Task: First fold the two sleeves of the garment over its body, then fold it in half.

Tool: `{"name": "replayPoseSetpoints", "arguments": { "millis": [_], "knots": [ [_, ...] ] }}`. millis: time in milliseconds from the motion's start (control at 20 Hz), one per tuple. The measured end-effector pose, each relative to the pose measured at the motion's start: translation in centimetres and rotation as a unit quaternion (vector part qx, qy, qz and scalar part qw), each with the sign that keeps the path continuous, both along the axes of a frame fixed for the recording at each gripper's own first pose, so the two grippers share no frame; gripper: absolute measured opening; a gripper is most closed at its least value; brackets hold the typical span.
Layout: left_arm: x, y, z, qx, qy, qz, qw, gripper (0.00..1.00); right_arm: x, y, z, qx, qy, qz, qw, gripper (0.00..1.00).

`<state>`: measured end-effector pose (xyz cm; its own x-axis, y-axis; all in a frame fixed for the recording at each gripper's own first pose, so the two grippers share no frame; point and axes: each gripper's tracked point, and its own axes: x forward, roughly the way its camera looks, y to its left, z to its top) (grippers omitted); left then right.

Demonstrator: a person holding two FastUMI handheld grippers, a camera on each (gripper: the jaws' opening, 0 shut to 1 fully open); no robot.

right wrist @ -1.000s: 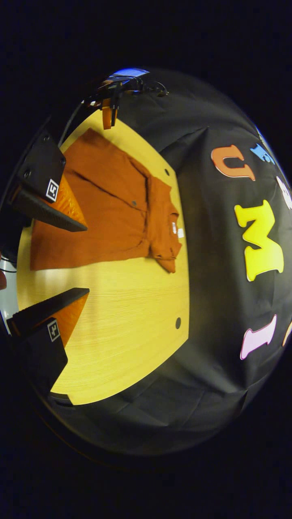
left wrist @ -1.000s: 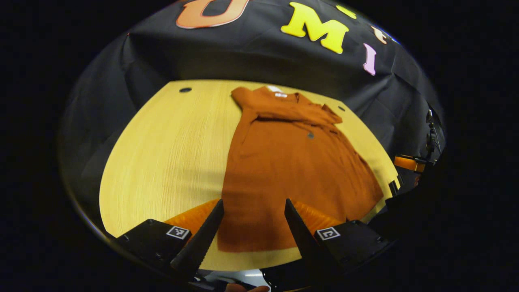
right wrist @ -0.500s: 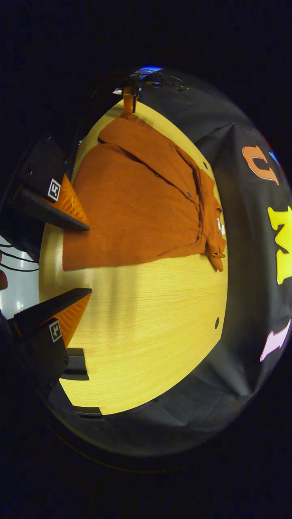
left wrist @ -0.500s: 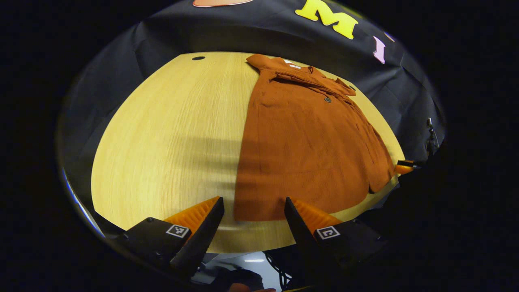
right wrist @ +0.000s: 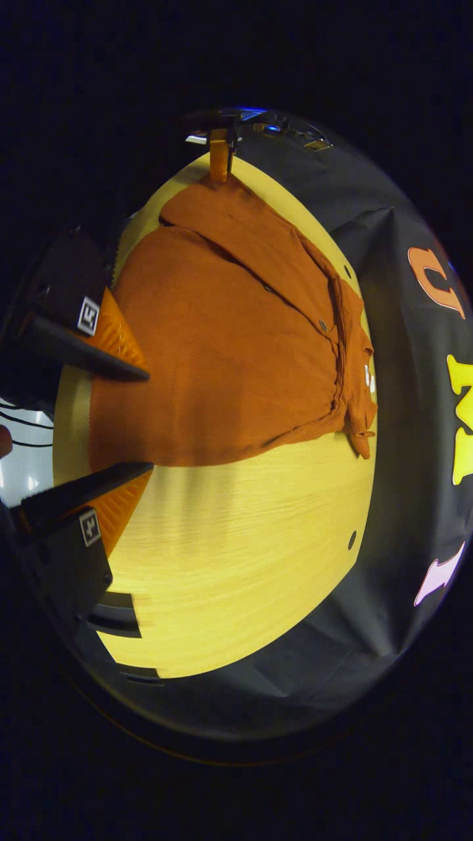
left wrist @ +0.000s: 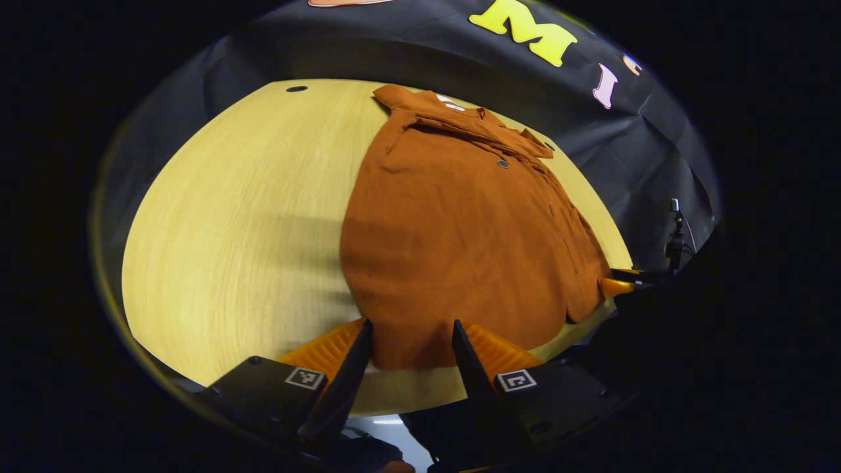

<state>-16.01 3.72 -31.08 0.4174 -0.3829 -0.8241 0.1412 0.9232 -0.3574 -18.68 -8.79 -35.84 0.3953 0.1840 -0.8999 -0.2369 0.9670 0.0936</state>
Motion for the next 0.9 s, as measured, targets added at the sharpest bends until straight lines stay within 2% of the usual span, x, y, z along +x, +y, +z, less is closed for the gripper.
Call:
{"name": "replayPoseSetpoints", "arguments": {
  "millis": [50,150,200,250,300,400,500,600,900],
  "knots": [
    [0.2,0.0,-0.3,0.0,-0.006,-0.004,1.0,0.71,0.2,0.4,0.1,0.007,0.001,0.0,1.0,0.75],
    [0.5,0.0,-0.4,-0.021,0.002,0.009,1.0,0.34,0.5,0.5,0.1,0.012,0.003,-0.011,1.0,0.46],
    [0.7,0.0,-0.5,-0.03,0.006,0.018,0.999,0.34,0.5,0.6,0.1,0.014,0.006,-0.013,1.0,0.3],
    [0.6,0.0,-0.5,-0.038,0.012,0.023,0.999,0.16,0.6,0.7,0.1,0.015,0.009,-0.011,1.0,0.29],
    [0.7,0.0,-0.4,-0.041,0.013,0.025,0.999,0.13,0.8,0.8,0.2,0.024,0.009,-0.016,1.0,0.29],
    [0.5,0.0,-0.3,-0.023,0.019,0.017,0.999,0.07,1.1,0.8,0.3,0.035,0.023,-0.029,0.999,0.0],
    [0.7,0.1,0.6,-0.006,0.011,-0.002,1.0,0.04,1.9,0.7,1.1,0.045,0.02,-0.042,0.998,0.01],
    [2.4,-0.3,2.6,-0.01,-0.014,-0.015,1.0,0.04,3.5,0.7,2.7,0.058,0.001,-0.049,0.997,0.01],
    [8.1,-0.5,8.2,-0.025,-0.08,-0.017,0.996,0.04,8.5,1.7,7.9,0.097,-0.052,-0.048,0.993,0.01]
  ]
}}
